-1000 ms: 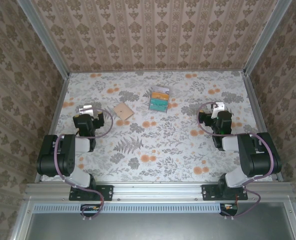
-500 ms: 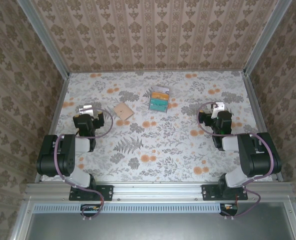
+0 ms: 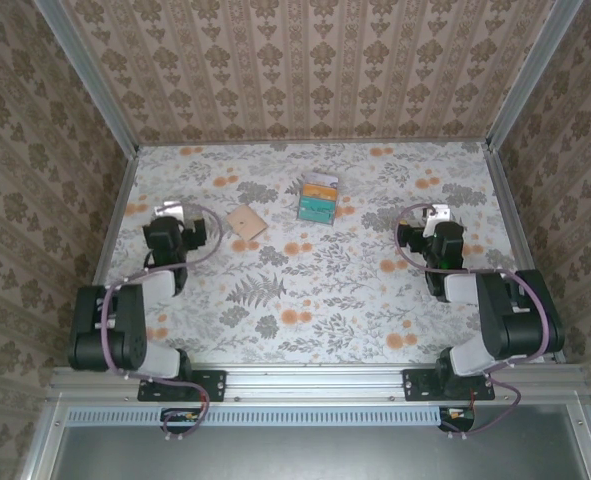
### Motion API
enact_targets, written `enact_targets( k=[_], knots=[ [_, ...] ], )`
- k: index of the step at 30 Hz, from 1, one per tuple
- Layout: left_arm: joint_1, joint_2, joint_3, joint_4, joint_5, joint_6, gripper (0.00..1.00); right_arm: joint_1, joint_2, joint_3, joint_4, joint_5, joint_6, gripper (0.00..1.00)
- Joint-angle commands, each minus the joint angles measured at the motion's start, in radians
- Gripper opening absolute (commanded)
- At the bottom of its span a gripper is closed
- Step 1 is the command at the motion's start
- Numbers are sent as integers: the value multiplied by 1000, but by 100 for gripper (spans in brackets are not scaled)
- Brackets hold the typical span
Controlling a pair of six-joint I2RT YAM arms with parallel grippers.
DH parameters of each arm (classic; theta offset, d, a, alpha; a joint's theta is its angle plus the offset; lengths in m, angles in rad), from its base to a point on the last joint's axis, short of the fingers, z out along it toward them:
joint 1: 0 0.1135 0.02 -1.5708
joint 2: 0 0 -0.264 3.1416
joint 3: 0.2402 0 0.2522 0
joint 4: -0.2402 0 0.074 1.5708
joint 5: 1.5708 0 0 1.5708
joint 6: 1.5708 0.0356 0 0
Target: Take the credit cards out of the card holder
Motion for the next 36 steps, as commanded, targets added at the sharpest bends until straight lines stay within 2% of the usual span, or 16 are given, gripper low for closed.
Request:
enact_targets(
  k=[1, 2, 3, 5, 7, 10, 12, 15, 17, 21, 26, 36],
  knots=[
    [1, -132, 186, -390, -78, -127, 100, -4, -143, 83, -199, 59, 29, 100],
    [5, -154, 234, -470, -95, -198, 100, -4, -171, 98, -238, 69, 48, 100],
    [17, -171, 305, -624, -110, -303, 100, -6, -203, 110, -275, 90, 87, 100],
    [53, -184, 409, -796, -13, -366, 100, -8, -266, 144, -364, 148, 220, 100],
    [59, -198, 432, -839, -22, -422, 100, -9, -324, 201, -502, 155, 324, 100],
    [53, -193, 446, -865, 44, -444, 100, -9, -369, 260, -641, 120, 382, 100],
    [38, -163, 467, -897, 76, -451, 100, -9, -389, 269, -664, 95, 403, 99],
    [-24, -89, 506, -945, 40, -473, 100, -6, -417, 283, -688, 14, 435, 100],
    [-64, -31, 535, -974, 8, -503, 100, 3, -437, 291, -705, -4, 461, 99],
    [-125, 117, 622, -1024, 28, -565, 98, 40, -481, 314, -777, -8, 467, 100],
    [-228, 302, 765, -1097, 14, -571, 90, 102, -521, 351, -894, 35, 433, 100],
    [-334, 574, 1001, -1211, 8, -598, 60, 150, -626, 342, -1002, 88, 428, 100]
  ],
)
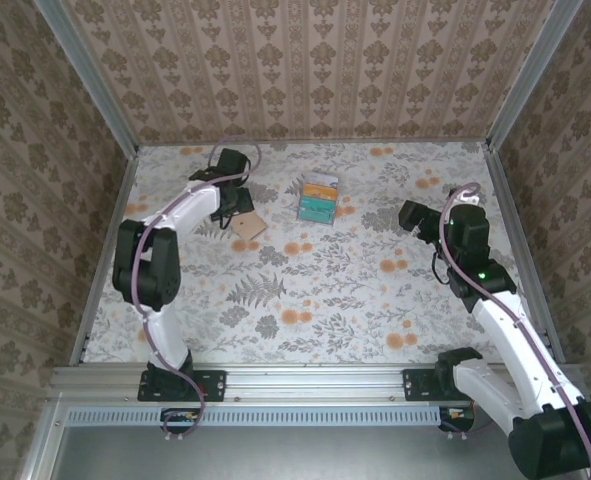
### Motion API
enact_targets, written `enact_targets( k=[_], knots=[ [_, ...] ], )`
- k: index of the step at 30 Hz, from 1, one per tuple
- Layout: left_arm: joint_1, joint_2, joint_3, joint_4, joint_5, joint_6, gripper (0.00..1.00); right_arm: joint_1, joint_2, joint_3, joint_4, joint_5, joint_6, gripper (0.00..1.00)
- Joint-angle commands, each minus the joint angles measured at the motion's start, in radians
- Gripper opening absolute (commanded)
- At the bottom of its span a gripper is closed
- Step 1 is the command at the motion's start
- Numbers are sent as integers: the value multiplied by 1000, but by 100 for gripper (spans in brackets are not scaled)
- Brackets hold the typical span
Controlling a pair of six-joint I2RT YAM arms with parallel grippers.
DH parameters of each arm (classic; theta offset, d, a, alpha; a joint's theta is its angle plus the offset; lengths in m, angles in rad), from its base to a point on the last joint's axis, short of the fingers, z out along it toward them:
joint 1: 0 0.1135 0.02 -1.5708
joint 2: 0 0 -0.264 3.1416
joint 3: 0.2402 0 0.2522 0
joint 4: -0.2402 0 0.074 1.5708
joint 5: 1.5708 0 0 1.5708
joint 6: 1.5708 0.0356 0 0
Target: Take the credit cards out of the card holder
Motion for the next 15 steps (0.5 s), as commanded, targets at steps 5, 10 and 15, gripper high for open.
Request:
enact_targets(
  k=[5, 10, 15],
  knots=[
    [-32, 113, 125, -168, -48, -49, 56, 22, -54, 9, -79, 50, -4, 100],
    [-32, 159, 151, -165, -45, -47, 55, 29, -75, -11, -60, 44, 4, 100],
    [-32, 200, 178, -184, -44, -60, 50, 37, -65, -6, -70, 43, 10, 100]
  ],
)
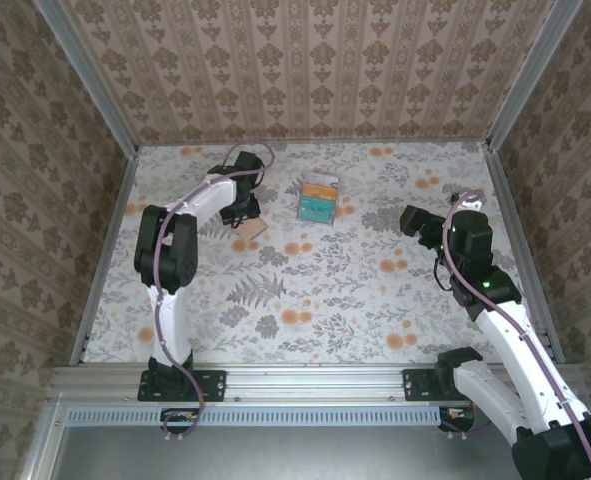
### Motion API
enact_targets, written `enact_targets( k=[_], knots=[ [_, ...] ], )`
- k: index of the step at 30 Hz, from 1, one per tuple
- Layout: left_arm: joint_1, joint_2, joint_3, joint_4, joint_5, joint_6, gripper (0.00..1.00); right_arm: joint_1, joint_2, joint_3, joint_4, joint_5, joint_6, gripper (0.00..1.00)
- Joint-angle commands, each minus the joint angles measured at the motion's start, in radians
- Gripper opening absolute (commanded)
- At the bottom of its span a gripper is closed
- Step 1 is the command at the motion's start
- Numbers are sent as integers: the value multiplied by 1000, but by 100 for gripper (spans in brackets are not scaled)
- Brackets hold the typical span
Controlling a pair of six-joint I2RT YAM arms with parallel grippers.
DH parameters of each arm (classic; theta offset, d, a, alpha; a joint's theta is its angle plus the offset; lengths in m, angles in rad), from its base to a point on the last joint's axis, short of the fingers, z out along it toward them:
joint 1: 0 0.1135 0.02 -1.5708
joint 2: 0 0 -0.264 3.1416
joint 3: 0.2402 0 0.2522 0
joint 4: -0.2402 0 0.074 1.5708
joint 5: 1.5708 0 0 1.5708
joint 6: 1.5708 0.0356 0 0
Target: Take the credit cards out of the card holder
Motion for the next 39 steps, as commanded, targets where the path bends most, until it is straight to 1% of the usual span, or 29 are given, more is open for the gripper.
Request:
enact_targets(
  k=[1, 12, 13, 17, 21, 22, 27, 29, 35, 39],
  knots=[
    [1, 31, 30, -56, -20, -27, 50, 12, -3, -6, -16, 19, 12, 100],
    [-1, 74, 24, -81, -12, -42, 48, 32, 1, -16, -3, 16, 19, 100],
    [-1, 75, 19, -79, -9, -42, 45, 33, 5, -16, -2, 16, 20, 100],
    [-2, 65, 0, -73, -11, -41, 27, 41, 14, -10, -1, 15, 20, 100],
    [-11, 35, -12, -68, -20, -26, 2, 52, 26, -7, 7, 15, 22, 100],
    [-14, 23, -15, -64, -23, -24, 0, 57, 29, -6, 8, 13, 22, 100],
    [-52, -56, -61, -24, -48, -6, 0, 76, 47, -3, 27, 12, 25, 100],
    [-91, -93, -89, -2, -45, -4, 0, 84, 57, -1, 32, 10, 27, 100],
    [-167, -208, -177, 61, -12, 7, 0, 119, 98, 10, 51, 7, 33, 100],
    [-243, -274, -230, 113, 16, 12, 0, 151, 135, 16, 68, -1, 39, 100]
  ],
)
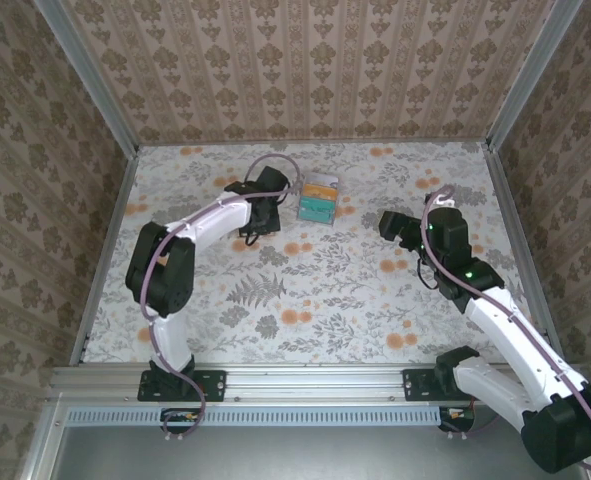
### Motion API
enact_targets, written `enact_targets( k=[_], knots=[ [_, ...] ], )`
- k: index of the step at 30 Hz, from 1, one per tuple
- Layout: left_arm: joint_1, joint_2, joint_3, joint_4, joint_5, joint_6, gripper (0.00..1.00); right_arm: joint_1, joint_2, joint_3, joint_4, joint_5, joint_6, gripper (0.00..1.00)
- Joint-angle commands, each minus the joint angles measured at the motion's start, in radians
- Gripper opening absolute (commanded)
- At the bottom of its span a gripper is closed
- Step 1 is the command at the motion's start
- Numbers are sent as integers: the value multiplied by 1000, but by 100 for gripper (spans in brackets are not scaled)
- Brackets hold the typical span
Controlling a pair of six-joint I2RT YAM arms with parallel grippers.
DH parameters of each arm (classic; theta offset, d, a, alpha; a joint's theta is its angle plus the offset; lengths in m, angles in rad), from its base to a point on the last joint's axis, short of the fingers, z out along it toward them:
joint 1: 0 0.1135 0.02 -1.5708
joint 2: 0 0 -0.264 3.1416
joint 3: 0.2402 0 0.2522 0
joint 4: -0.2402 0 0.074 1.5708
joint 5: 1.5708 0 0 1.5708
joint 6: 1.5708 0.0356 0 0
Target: Take the credit cards out of the card holder
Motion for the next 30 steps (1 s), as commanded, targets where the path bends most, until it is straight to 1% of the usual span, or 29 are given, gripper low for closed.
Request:
enact_targets(
  k=[1, 6, 11, 15, 17, 20, 23, 25, 30],
  knots=[
    [-64, -68, -41, 57, 34, 26, 0, 28, 30, 19, 36, -2, 16, 100],
    [-189, -115, -87, 98, 36, 47, 0, 56, 100, 48, 41, -32, 25, 100],
    [-256, -211, -205, 145, 33, 42, 0, 89, 179, 92, 39, -63, 27, 100],
    [-270, -337, -348, 160, 3, 6, 0, 135, 245, 123, 53, -80, 23, 100],
    [-269, -397, -412, 152, -19, -22, 0, 156, 286, 161, 37, -115, 20, 100],
    [-269, -493, -496, 156, -37, -57, 0, 190, 389, 269, -67, -188, 4, 100],
    [-265, -576, -570, 197, -39, -76, 0, 247, 494, 356, -133, -228, -19, 100],
    [-265, -615, -595, 219, -40, -76, 0, 276, 538, 369, -114, -270, -11, 100],
    [-263, -670, -592, 258, -35, -32, 0, 294, 640, 339, 10, -469, 116, 100]
  ],
)
